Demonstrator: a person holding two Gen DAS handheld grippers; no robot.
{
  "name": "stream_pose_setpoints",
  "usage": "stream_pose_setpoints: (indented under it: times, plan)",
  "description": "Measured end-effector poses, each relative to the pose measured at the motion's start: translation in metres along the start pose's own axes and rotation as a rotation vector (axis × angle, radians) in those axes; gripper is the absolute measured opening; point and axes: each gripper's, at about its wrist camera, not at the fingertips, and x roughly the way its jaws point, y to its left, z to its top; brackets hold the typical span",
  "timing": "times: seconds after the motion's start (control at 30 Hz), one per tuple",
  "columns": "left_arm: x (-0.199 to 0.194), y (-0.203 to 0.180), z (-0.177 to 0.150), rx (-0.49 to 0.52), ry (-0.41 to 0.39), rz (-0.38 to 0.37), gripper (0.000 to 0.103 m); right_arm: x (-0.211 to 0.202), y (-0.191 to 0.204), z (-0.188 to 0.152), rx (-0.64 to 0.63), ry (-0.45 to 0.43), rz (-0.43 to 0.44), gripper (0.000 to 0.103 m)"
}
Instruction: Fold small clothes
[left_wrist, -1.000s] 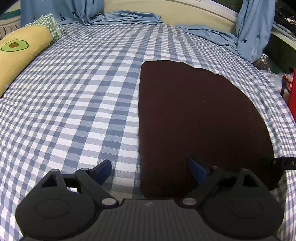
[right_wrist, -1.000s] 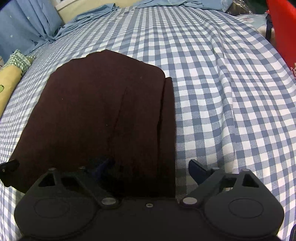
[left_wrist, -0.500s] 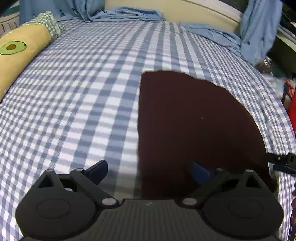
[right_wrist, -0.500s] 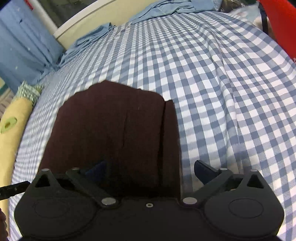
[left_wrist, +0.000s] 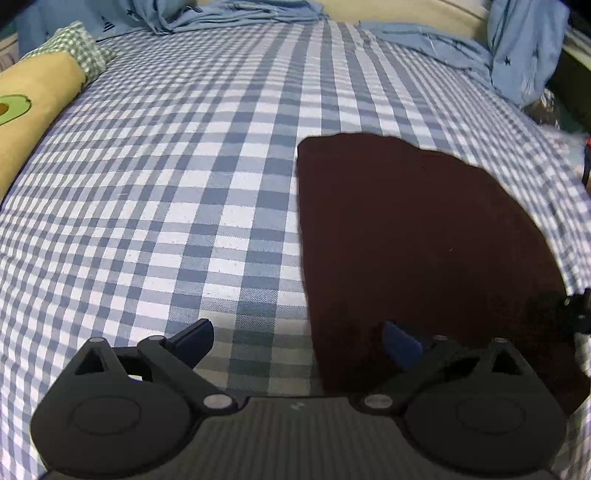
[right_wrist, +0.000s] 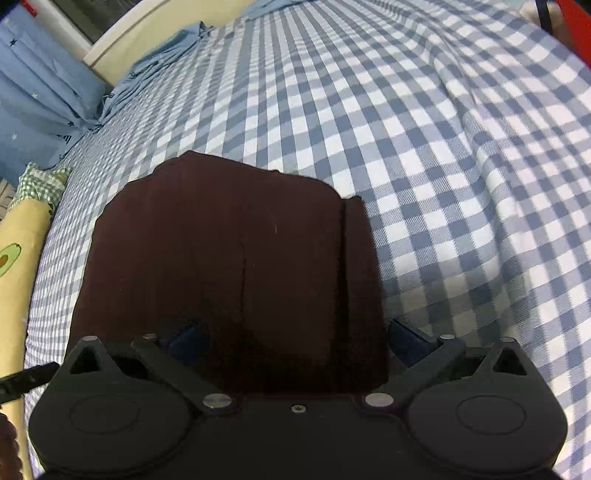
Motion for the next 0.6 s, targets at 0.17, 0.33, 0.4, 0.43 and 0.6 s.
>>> stream_pose_setpoints:
  times: [0.17, 0.33, 0.4, 0.43, 0.6]
  plan:
    - [0.008, -0.006, -0.002, 0.056, 0.005, 0.013, 0.102, 0.011, 0.002, -0.004, 0.011, 0.029, -0.01, 0.102]
    - [0.015, -0.01, -0.001, 0.071, 0.015, 0.009, 0.102, 0.013, 0.001, -0.007, 0.006, 0.025, -0.015, 0.103]
    - [0.017, -0.012, -0.001, 0.076, 0.02, 0.006, 0.102, 0.013, 0.001, -0.007, 0.003, 0.027, -0.017, 0.103]
    - [0.018, -0.013, -0.001, 0.077, 0.022, 0.005, 0.102, 0.013, 0.0, -0.007, 0.002, 0.027, -0.016, 0.103]
    - [0.027, -0.017, 0.0, 0.081, 0.037, 0.0, 0.102, 0.014, 0.001, -0.008, -0.003, 0.021, -0.017, 0.103]
